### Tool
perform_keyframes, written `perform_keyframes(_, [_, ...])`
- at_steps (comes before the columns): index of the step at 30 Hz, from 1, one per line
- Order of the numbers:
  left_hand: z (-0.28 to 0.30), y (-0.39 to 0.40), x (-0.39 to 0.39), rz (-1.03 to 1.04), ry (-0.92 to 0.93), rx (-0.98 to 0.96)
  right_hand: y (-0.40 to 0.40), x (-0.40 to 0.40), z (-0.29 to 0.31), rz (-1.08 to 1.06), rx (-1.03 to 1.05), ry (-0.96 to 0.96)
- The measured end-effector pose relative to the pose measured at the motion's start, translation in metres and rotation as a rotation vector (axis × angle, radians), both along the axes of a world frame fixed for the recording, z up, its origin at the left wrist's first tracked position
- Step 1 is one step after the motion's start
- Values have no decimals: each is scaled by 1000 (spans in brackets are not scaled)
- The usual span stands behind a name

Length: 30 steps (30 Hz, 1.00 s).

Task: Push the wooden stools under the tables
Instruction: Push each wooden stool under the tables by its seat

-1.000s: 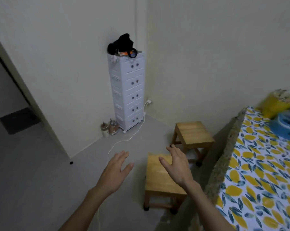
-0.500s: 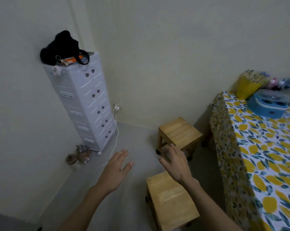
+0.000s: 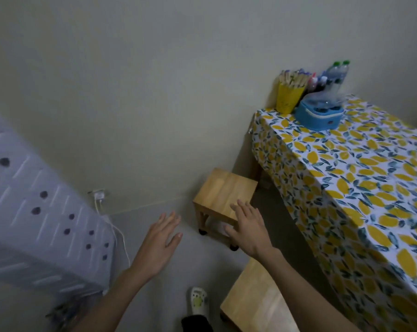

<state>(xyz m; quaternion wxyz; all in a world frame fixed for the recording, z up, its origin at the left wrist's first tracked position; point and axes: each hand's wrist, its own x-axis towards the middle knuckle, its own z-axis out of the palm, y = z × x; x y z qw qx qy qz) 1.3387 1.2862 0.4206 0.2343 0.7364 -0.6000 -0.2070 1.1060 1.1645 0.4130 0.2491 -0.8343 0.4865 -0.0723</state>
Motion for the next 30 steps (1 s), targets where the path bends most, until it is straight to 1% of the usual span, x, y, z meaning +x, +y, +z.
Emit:
perform_keyframes(3, [-26,-60,32,-90,-1,63,-48,21,-27,-99,21,-14])
perform_keyframes(7, [-61,-128,69,-214,-11,130,-105,51,-69,-196,103,20])
perform_keyframes(11, [-114,-194,105,-340,-118,202,-142,79,-126,-294,164,32])
perform_keyframes(14, [-173,-244,123,-374,-111,227,-162,101,-185,-409,229,30])
perform_keyframes(19, [-301,-310,140,-483,-88,269,-179,132,-297,-609,273,11])
perform_keyframes(21, [-350,-335,147,-533,-92,268,-187,146,-339,-689,263,6])
perform_keyframes(24, [-406,-370,156,-585,-104,279,-204,170,-391,-767,183,31])
perform_keyframes(28, [-446,-416,162,-607,-140,223,-234,203,-438,-874,36,56])
perform_keyframes(30, [-458,-436,162,-615,-164,192,-247,212,-454,-946,4,73])
